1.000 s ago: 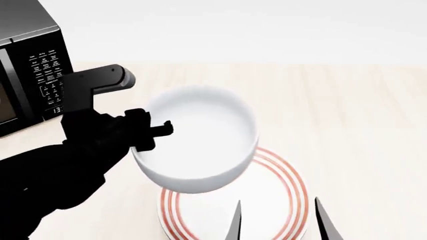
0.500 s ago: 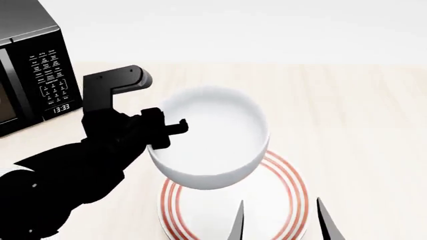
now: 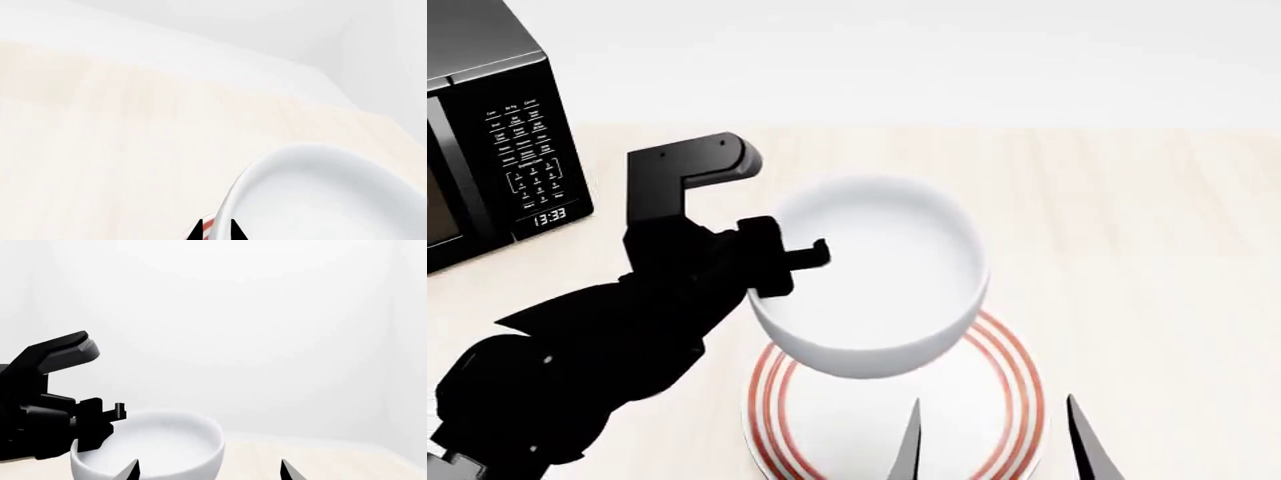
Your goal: Pick up the white bowl and put it on the plate.
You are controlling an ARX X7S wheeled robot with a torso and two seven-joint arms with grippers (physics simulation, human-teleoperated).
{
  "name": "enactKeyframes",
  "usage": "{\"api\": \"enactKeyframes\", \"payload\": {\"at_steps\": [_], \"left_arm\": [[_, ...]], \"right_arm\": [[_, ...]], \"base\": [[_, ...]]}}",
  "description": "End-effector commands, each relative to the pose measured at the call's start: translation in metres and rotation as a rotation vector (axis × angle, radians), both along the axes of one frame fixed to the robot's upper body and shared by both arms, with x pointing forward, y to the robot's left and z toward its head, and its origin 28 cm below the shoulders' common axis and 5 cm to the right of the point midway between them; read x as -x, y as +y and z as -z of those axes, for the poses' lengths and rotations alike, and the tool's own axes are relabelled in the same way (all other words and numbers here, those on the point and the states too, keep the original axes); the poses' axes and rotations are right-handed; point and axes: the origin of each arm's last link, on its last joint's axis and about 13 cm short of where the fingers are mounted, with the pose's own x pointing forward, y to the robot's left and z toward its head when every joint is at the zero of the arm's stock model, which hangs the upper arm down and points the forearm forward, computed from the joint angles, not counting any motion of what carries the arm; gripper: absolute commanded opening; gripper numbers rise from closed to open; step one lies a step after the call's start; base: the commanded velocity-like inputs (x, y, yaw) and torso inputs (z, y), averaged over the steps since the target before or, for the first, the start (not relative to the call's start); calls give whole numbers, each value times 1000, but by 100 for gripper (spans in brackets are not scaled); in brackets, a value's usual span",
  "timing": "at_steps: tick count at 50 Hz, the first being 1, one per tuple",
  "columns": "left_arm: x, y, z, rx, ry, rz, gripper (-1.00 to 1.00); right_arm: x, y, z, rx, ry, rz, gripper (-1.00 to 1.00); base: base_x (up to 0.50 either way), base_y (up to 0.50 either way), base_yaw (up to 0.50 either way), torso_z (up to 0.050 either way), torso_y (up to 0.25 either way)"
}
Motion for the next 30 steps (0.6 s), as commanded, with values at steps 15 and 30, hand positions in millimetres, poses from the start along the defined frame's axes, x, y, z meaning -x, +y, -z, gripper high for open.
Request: {"api": "enactKeyframes", "payload": {"at_steps": [15,30], "left_arm": [[-4,-12,8,25,0,28,-100],[-3,-16,17,30,16,37,-100]], "right_arm": [[0,-1,0,-2,2,3,100],[0,-1,0,-1,2,4,100]], "base": [[0,0,0,0,1],[0,0,0,1,1]]}}
